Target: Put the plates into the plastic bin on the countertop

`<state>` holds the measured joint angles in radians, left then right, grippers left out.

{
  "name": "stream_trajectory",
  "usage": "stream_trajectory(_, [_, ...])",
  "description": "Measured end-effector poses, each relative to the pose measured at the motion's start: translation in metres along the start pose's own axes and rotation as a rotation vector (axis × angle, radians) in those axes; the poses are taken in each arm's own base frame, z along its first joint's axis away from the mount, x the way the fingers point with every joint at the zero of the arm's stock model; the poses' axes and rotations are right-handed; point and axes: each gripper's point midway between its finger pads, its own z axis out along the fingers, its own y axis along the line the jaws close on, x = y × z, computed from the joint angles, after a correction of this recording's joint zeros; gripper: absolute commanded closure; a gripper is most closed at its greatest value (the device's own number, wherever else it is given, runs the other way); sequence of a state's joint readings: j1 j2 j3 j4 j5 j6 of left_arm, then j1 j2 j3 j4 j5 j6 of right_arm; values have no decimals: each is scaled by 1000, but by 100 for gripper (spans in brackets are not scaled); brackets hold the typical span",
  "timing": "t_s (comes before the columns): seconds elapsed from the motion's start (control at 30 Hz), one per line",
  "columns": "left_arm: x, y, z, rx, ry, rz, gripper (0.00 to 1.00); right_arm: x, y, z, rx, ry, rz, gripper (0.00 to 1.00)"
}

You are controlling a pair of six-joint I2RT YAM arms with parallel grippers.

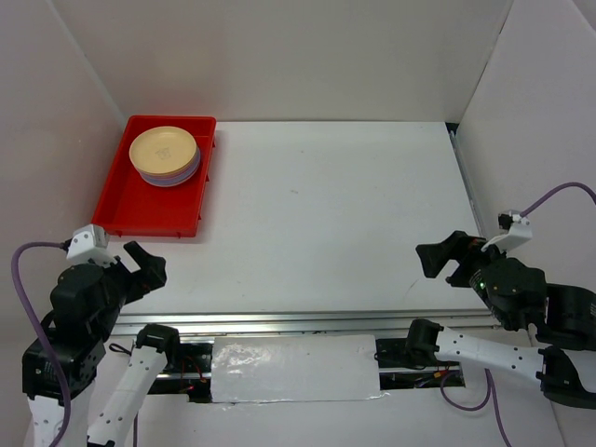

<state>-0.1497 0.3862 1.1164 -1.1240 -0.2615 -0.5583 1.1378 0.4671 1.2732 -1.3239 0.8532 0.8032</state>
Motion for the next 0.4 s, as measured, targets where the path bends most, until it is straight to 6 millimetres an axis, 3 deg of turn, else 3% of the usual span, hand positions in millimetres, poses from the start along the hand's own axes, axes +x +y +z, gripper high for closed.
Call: stream_trajectory(0.4, [2,1,3,-8,10,4,1,5,2,1,-9,14,-4,0])
